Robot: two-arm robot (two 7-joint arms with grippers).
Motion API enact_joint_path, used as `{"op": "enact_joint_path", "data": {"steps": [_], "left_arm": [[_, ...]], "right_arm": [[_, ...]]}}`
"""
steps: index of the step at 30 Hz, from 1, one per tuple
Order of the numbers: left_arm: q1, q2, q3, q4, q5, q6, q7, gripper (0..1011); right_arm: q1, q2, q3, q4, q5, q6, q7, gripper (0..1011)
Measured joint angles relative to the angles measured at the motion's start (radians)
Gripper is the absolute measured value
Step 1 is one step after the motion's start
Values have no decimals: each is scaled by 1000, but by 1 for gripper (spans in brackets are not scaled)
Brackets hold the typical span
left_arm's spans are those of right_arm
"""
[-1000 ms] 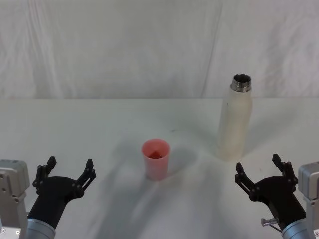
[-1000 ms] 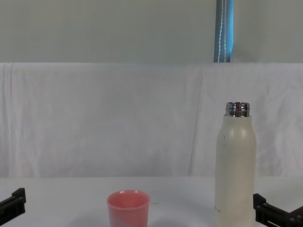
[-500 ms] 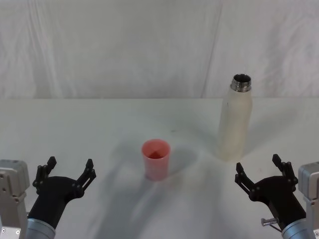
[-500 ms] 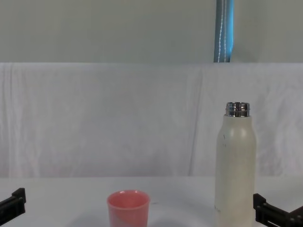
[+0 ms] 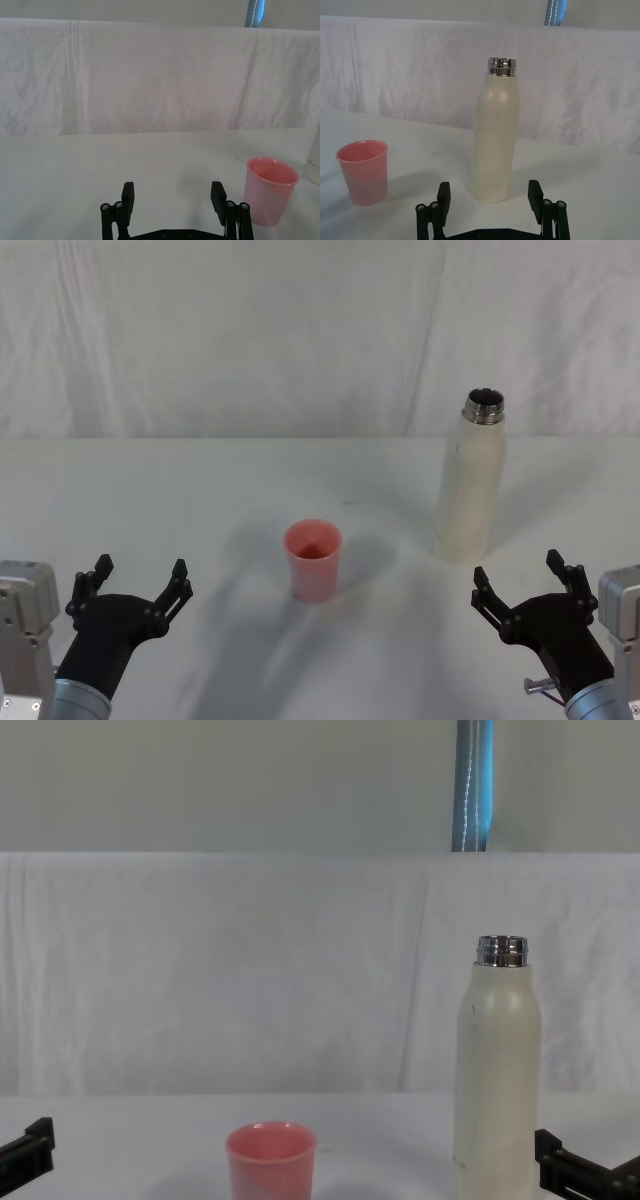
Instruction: Grasp the thermos with one hand and pour water into the cup lid.
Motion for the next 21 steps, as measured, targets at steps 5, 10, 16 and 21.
{"op": "enact_joint_path", "data": {"steps": [5,10,16,21], "left_arm": [[0,0,0,0,0,0,0,1001],[0,0,0,0,0,0,0,1001],[0,0,0,0,0,0,0,1001],[0,0,0,0,0,0,0,1001]], "right_arm": [[0,0,0,0,0,0,0,1001],[1,-9,7,-1,7,-1,10,1001],[12,-31,20,-4,25,-1,40,1001],[29,-47,32,-3,37,5,68,1001]]}}
